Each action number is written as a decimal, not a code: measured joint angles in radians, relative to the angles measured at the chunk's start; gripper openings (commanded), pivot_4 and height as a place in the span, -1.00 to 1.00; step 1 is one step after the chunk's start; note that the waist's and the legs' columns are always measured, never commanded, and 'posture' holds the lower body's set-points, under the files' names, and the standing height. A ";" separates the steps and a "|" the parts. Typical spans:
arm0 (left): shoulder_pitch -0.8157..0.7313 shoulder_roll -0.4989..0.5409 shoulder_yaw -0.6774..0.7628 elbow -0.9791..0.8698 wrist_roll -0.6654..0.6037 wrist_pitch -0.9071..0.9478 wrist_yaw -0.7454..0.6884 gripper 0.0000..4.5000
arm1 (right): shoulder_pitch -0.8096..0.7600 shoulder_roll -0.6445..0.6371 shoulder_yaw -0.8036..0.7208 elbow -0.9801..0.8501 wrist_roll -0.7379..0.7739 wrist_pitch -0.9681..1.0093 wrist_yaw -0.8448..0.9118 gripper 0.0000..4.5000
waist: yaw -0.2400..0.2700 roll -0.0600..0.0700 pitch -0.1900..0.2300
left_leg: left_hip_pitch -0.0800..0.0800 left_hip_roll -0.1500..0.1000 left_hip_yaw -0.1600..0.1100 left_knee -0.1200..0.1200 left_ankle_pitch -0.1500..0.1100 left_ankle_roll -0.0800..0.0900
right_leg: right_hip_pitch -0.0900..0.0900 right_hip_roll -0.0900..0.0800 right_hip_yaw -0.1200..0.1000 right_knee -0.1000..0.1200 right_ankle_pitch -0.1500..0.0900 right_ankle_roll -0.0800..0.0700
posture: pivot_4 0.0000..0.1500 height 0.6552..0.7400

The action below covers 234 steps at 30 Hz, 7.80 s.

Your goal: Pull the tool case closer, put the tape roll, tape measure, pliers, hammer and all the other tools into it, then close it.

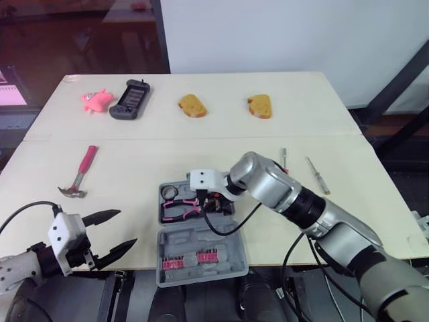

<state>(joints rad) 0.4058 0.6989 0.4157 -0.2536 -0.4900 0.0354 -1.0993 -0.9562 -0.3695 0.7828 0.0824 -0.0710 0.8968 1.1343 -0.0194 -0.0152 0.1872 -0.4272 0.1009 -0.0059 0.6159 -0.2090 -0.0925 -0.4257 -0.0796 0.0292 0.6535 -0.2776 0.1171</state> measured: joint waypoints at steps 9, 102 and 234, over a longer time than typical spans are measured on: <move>-0.012 0.000 -0.007 0.018 0.010 -0.006 -0.008 1.00 | 0.004 0.014 0.000 0.027 -0.002 -0.033 -0.008 -0.58 | -0.001 0.000 0.000 | 0.000 0.000 0.000 0.000 0.000 0.000 | 0.000 0.000 0.000 0.001 0.000 0.000 | 1.00 0.54; -0.234 0.206 -0.117 0.253 0.125 -0.070 -0.136 -0.28 | 0.522 -0.292 -0.572 -0.164 0.220 -0.673 -0.006 -1.00 | 0.005 -0.003 -0.017 | 0.016 0.000 0.000 -0.005 0.000 0.000 | 0.017 0.000 -0.001 -0.006 -0.004 -0.005 | 1.00 0.54; -0.208 0.115 0.196 0.722 -0.053 -0.099 -0.137 0.97 | 1.186 -0.445 -1.285 -0.057 0.547 -0.661 0.010 1.00 | 0.022 -0.004 -0.016 | 0.017 0.000 0.001 -0.003 0.000 -0.002 | 0.018 -0.002 -0.001 -0.008 -0.005 -0.006 | 1.00 0.54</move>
<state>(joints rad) 0.1973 0.8141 0.6114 0.4687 -0.5426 -0.0633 -1.2362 0.2301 -0.8142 -0.5018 0.0256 0.4760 0.2361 1.1439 0.0026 -0.0187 0.1711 -0.4103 0.1009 -0.0048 0.6125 -0.2094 -0.0941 -0.4076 -0.0816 0.0284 0.6453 -0.2823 0.1113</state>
